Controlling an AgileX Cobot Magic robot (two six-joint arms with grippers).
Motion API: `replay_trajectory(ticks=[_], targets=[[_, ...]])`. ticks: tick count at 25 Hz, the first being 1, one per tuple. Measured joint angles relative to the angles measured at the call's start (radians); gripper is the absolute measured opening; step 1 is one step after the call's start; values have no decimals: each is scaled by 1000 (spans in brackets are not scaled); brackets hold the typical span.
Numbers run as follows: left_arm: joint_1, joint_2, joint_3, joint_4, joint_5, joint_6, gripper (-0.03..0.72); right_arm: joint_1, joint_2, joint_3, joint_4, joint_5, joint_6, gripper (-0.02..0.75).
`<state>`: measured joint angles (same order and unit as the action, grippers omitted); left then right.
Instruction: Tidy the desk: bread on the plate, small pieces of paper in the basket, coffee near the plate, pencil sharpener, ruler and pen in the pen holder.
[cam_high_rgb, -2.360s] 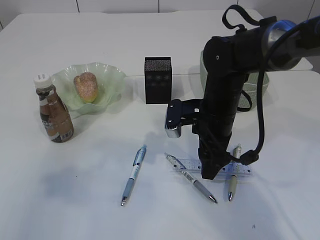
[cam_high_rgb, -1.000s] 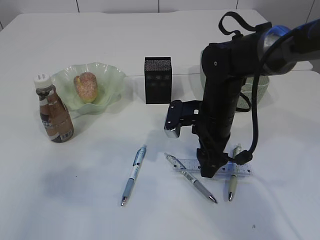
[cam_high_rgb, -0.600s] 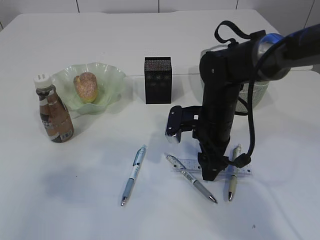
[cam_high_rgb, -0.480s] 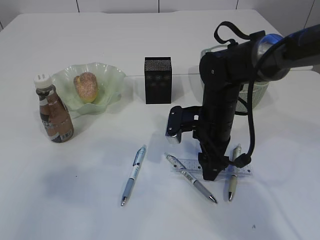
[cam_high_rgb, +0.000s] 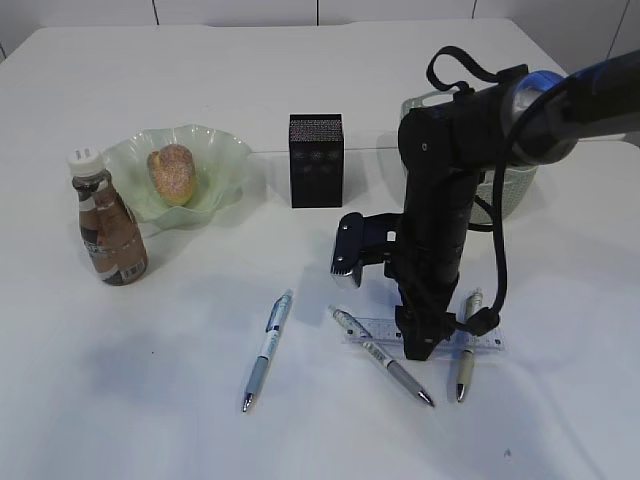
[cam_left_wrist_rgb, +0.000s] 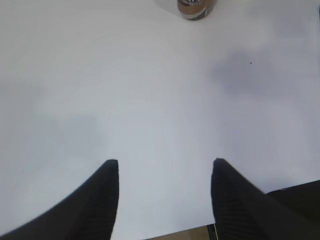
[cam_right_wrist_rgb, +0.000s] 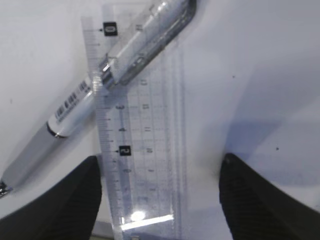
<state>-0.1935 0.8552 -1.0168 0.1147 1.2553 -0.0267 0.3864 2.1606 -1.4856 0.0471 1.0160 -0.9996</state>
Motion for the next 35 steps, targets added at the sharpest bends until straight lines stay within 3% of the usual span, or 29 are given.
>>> replay_trajectory(ticks=[12,22,35], targets=[[0,0,0,1,0,0,411,0,7,-4,0,0,0,566],[0,0,0,1,0,0,411,0,9,-6,0,39,0,302],[0,0,0,1,0,0,409,0,13,-23,0,76,2,296]])
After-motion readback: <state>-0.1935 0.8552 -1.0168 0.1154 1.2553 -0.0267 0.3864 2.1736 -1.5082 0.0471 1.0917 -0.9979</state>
